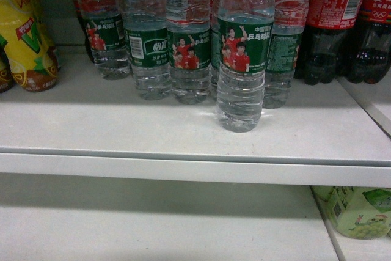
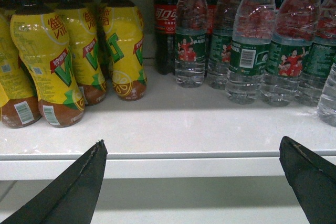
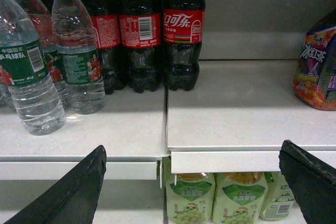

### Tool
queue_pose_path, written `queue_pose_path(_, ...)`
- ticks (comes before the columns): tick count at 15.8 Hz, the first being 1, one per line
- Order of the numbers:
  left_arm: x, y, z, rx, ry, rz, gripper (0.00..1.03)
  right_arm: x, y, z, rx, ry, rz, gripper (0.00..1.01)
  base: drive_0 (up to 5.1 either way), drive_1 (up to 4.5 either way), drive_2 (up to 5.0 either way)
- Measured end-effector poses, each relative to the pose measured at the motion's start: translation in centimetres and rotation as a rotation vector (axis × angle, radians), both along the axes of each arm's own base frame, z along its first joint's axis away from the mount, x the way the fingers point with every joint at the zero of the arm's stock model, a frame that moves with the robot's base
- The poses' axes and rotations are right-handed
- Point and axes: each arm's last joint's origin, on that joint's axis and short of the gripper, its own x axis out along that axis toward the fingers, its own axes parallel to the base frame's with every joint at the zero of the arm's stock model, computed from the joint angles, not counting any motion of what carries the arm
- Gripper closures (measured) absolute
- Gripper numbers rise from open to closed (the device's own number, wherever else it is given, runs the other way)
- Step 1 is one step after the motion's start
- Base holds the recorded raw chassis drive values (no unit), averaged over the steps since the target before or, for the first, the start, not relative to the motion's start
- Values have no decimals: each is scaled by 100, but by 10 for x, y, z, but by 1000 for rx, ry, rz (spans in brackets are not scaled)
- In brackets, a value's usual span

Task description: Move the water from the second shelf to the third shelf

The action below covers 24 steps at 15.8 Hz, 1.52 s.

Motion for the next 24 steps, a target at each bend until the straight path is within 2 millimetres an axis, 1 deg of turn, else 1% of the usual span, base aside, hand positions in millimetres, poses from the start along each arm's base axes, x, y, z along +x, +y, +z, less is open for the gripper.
queue_pose_path(16,0,0,0,0,0,0,5,0,0,0,0,0,0,3,0,0,0)
queue_pose_path(17,0,0,0,0,0,0,5,0,0,-2,13,73,34,3,0,0,0)
queue_pose_path(18,0,0,0,0,-1,-1,5,8,-5,6,33,123,60,3,0,0,0)
queue_pose_path(19,0,0,0,0,1,0,5,17,-11,28,32,76,48,3,0,0,0)
queue_pose_path(20,0,0,0,0,0,0,5,27,-14,57,18,-4,51,3,0,0,0)
queue_pose_path(21,0,0,0,0,0,0,5,37,-14,78,4,-55,64,3,0,0,0)
queue_pose_path(22,0,0,0,0,0,0,5,46,-12,86,0,-61,78,3,0,0,0)
queue_pose_path(23,0,0,0,0,0,0,5,57,-6,85,-3,-41,106,3,0,0,0)
queue_pose_path(24,0,0,0,0,0,0,5,65,3,78,-3,-4,148,3,0,0,0)
